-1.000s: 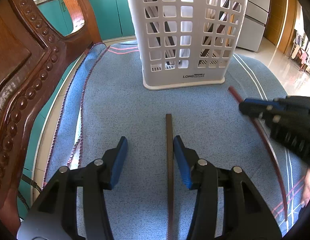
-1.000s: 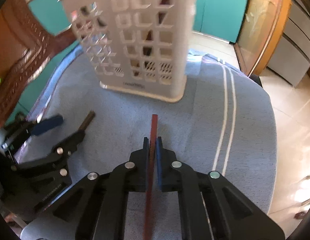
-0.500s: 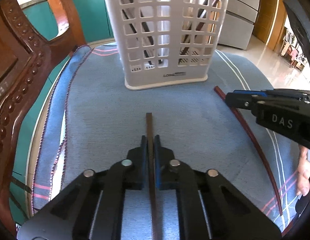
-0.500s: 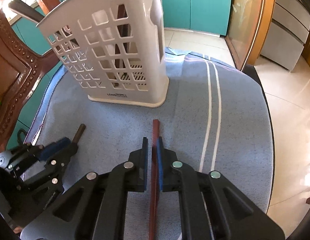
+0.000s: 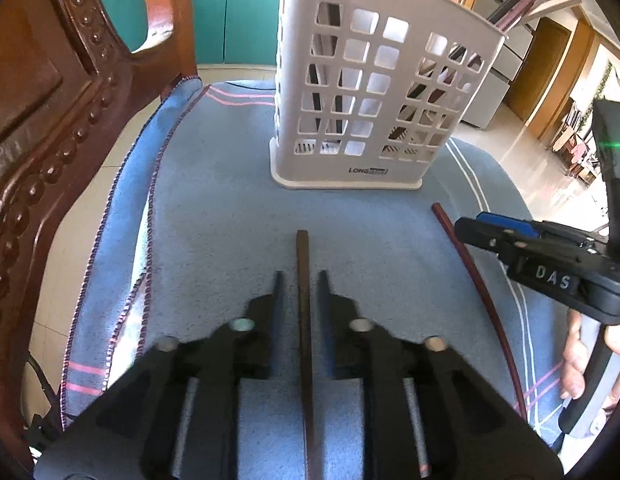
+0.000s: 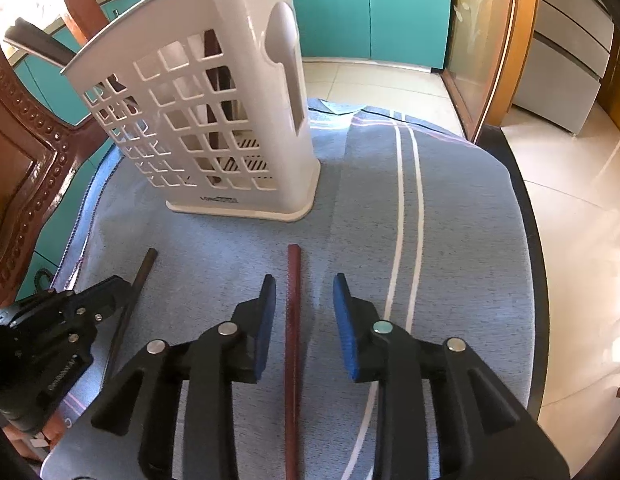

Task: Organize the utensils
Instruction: 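Grasp a red-brown chopstick with the right tool while the left tool grasps a dark one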

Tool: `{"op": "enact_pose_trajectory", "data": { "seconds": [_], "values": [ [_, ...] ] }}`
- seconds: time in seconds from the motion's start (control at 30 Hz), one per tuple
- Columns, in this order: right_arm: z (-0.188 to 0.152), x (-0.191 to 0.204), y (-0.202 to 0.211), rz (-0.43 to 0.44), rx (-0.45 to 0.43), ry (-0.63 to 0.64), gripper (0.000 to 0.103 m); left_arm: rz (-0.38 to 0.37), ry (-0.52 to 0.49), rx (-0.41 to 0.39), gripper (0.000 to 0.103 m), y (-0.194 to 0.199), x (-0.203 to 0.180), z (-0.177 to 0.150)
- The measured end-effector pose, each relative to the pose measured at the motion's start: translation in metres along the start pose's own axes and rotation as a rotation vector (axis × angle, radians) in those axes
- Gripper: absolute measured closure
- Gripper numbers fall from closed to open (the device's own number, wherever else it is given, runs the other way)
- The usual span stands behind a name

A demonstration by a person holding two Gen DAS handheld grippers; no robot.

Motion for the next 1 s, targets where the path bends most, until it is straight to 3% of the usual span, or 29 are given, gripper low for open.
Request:
{"op": "enact_pose_trajectory", "data": {
  "seconds": [0.03, 0.57, 0.93, 1.0],
  "values": [
    [-0.001, 0.000, -0.001, -0.003, 0.003, 0.002, 0.068, 0.002, 0.002, -0.002, 0.072, 0.001, 0.002, 0.000],
    [-0.003, 0.014, -0.019, -0.028, 0.036, 0.058, 0.067, 0.131, -0.067, -0.019, 0.071, -0.021, -0.022, -0.007],
    [-0.005, 0.025, -0.026, -0.096, 0.027, 0.115, 0.065, 0.132, -0.072, -0.024, 0.072, -0.021, -0.025, -0.013],
    [-0.008, 0.029, -0.024, -0.098, 0.024, 0.122, 0.065, 0.126, -0.072, -0.023, 0.078, -0.022, -0.026, -0.013]
  ]
}}
Point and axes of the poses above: each gripper's, at about its wrist camera, not at the fingertips, and y roughly against the way its jaws point, x to its left, z to its top, the point moved 8 cm from there along -y, roughly the way its jaws point, and after that the axes turned 12 degrees about y, right-handed, at the moved point
